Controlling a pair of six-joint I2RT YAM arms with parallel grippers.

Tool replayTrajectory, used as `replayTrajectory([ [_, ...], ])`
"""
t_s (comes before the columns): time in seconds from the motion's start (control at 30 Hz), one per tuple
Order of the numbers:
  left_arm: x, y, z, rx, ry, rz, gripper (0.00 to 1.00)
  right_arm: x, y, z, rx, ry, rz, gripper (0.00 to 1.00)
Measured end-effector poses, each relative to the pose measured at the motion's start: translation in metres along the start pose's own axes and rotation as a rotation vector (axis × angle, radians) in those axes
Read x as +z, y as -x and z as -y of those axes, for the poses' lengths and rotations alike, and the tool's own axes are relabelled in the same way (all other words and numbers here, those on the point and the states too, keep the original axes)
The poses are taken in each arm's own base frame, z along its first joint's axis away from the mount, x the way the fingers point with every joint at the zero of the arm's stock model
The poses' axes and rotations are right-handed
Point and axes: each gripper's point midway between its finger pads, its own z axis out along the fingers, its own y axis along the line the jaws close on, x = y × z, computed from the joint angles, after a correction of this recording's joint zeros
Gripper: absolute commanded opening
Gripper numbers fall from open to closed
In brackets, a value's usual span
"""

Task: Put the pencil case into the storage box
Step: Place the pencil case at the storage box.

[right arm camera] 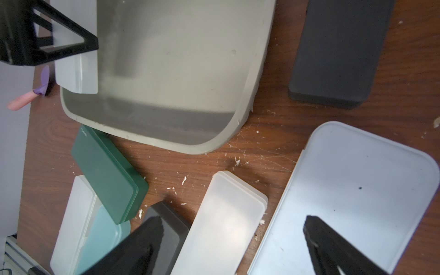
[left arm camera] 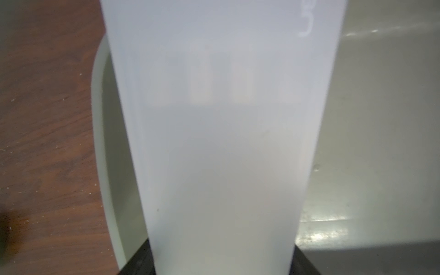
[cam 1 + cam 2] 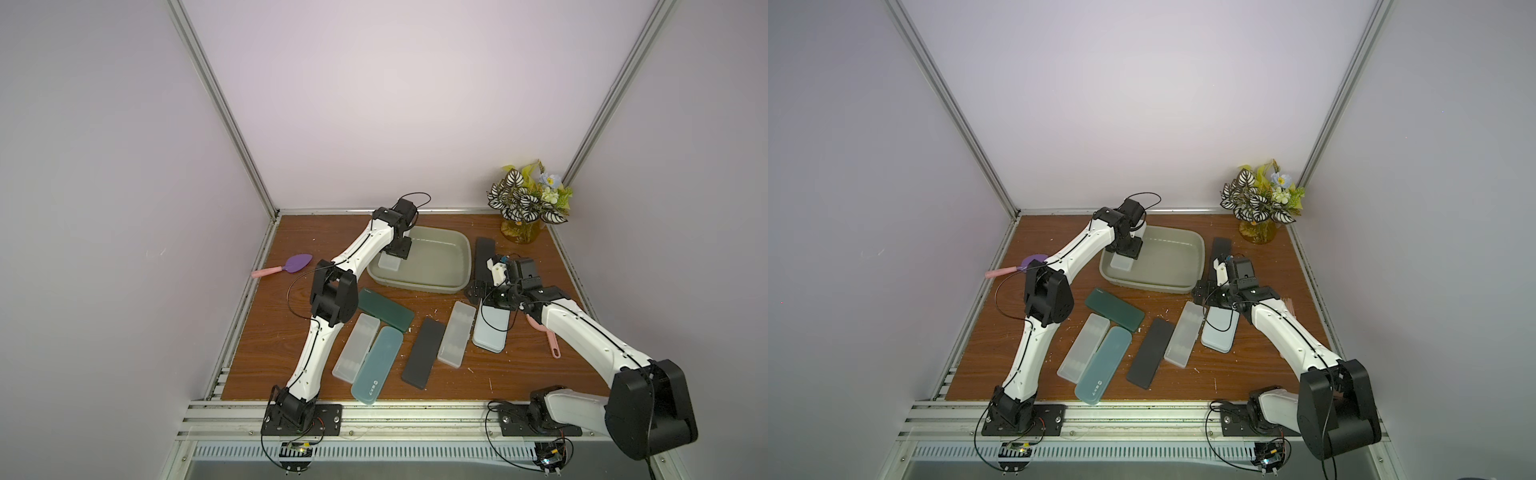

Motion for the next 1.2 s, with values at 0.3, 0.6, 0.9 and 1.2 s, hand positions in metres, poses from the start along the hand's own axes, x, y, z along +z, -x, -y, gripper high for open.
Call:
replayTrajectory([
  [0.3, 0.027, -0.015, 0.000, -0.010, 0.026, -0.061, 0.58, 0.000, 0.001, 0.000, -0.001, 0.001, 0.003, 0.99],
  [0.6, 0.041, -0.033, -0.004, -0.031, 0.051, -0.116, 0.63, 0.000, 0.000, 0.000, -0.001, 0.000, 0.001, 1.00],
  [0.9, 0.043, -0.035, -0.008, -0.046, 0.058, -0.120, 0.85, 0.001, 0.000, 0.000, 0.000, 0.000, 0.001, 1.00],
  [1.2, 0.040, -0.033, -0.010, -0.048, 0.064, -0.111, 0.89, 0.000, -0.002, 0.001, 0.002, -0.006, -0.006, 1.00],
])
